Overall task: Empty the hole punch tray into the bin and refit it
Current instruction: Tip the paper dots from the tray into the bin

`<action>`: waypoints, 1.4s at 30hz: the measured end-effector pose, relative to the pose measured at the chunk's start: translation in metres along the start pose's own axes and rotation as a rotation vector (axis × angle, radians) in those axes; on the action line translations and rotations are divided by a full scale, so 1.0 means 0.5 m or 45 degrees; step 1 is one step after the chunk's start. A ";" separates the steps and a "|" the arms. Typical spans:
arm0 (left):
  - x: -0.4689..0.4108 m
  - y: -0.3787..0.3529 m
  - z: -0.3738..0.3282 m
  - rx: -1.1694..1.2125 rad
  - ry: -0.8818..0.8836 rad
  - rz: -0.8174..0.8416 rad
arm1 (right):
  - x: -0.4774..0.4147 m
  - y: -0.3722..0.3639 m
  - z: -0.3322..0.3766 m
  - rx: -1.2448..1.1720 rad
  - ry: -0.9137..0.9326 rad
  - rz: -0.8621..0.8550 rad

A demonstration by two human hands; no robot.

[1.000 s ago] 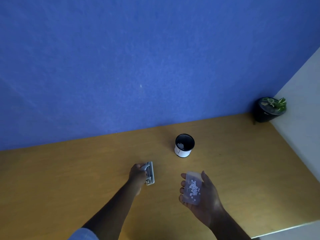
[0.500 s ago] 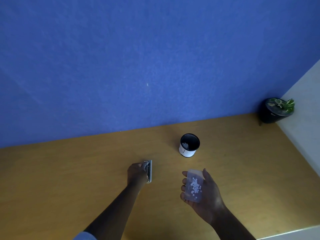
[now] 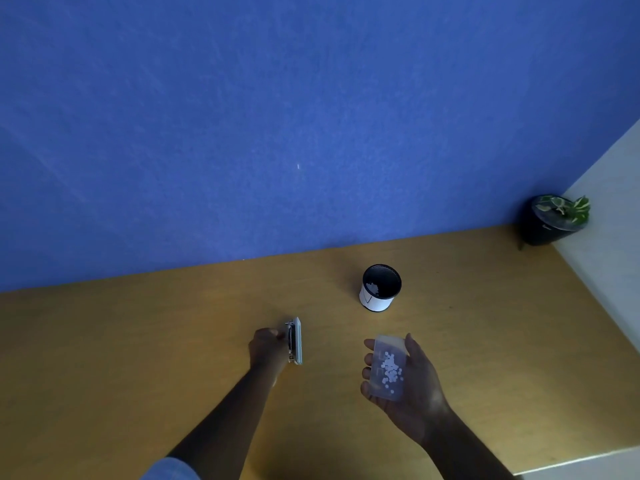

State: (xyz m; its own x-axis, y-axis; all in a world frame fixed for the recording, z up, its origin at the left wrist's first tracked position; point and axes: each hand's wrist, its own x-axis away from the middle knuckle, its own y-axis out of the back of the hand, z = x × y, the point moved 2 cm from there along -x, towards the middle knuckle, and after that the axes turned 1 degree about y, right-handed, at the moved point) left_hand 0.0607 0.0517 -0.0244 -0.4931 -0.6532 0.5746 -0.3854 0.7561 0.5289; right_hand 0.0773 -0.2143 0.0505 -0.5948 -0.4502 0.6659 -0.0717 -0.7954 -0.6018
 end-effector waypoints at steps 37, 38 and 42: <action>0.122 -0.126 -0.345 0.368 -0.265 0.512 | -0.133 -0.047 0.193 0.632 0.287 -0.160; 0.116 -0.129 -0.352 0.359 -0.274 0.508 | -0.132 -0.051 0.200 0.677 0.319 -0.196; 0.087 -0.146 -0.380 0.277 -0.321 0.461 | -0.143 -0.052 0.236 0.815 0.485 -0.351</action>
State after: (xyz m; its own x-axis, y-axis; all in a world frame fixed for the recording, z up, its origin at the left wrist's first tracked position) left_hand 0.2153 -0.0394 0.0808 -0.7886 -0.3374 0.5140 -0.2952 0.9411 0.1648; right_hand 0.2161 -0.2091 0.0705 -0.8638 -0.1250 0.4880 0.1489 -0.9888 0.0104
